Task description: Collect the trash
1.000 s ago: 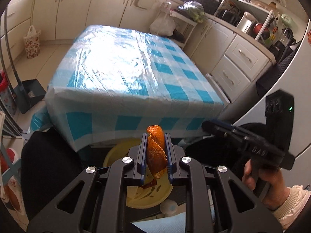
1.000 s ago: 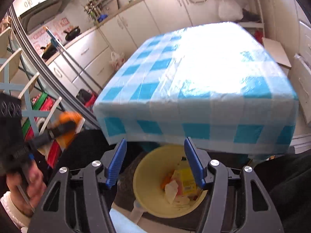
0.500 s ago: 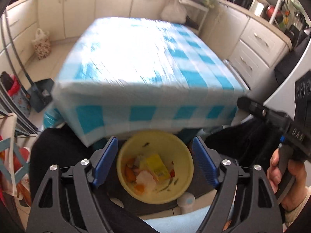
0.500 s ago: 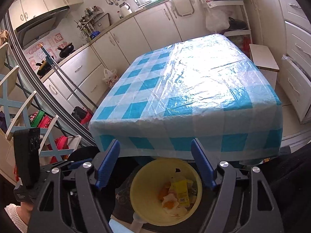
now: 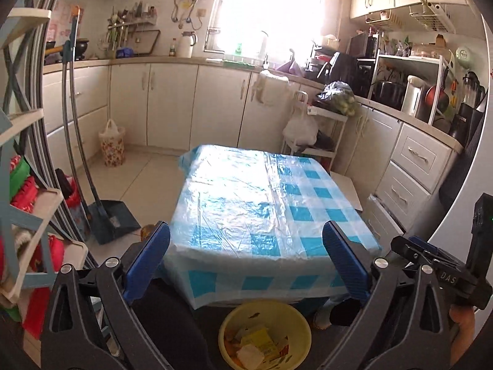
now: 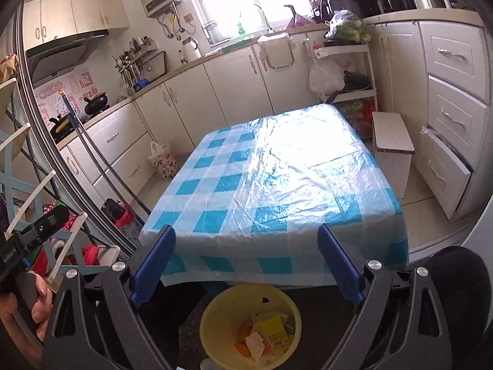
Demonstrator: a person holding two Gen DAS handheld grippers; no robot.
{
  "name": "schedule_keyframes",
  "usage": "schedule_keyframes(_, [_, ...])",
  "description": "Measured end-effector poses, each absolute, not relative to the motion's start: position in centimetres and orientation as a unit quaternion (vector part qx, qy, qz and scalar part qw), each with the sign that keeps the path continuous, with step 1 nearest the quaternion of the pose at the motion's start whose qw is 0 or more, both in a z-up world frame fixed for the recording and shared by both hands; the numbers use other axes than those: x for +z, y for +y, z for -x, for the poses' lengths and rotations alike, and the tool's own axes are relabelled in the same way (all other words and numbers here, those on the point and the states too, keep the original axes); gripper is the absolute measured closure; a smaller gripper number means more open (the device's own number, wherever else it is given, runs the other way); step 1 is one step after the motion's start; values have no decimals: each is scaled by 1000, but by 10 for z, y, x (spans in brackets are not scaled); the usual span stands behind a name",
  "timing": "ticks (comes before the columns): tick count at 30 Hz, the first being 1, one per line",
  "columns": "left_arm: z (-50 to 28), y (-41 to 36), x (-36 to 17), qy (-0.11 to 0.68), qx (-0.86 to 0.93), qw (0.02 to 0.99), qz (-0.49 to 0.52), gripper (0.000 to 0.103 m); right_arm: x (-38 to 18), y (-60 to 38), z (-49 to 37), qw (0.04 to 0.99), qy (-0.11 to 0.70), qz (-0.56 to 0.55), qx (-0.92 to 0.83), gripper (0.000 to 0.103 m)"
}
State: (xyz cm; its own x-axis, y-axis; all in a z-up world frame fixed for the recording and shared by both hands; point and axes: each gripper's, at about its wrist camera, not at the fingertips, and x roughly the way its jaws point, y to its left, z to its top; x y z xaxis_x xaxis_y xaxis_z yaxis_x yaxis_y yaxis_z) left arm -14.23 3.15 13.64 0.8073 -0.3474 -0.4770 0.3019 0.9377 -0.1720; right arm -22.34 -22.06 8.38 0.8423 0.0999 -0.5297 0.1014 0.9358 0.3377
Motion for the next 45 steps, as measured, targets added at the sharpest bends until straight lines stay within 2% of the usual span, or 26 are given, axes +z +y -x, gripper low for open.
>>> schedule_keyframes(7, [165, 43, 163, 244, -133, 960, 44, 7, 143, -187, 251, 966, 227, -121, -5, 7])
schedule_keyframes(11, [174, 46, 169, 244, -103, 964, 29, 7, 157, -170, 265, 972, 210, -106, -11, 7])
schedule_keyframes(23, [197, 39, 180, 227, -83, 970, -4, 7, 170, -154, 285, 981, 178, -74, -16, 7])
schedule_keyframes(45, [210, 35, 191, 215, -84, 973, -13, 7, 171, -154, 293, 982, 173, -73, -25, 7])
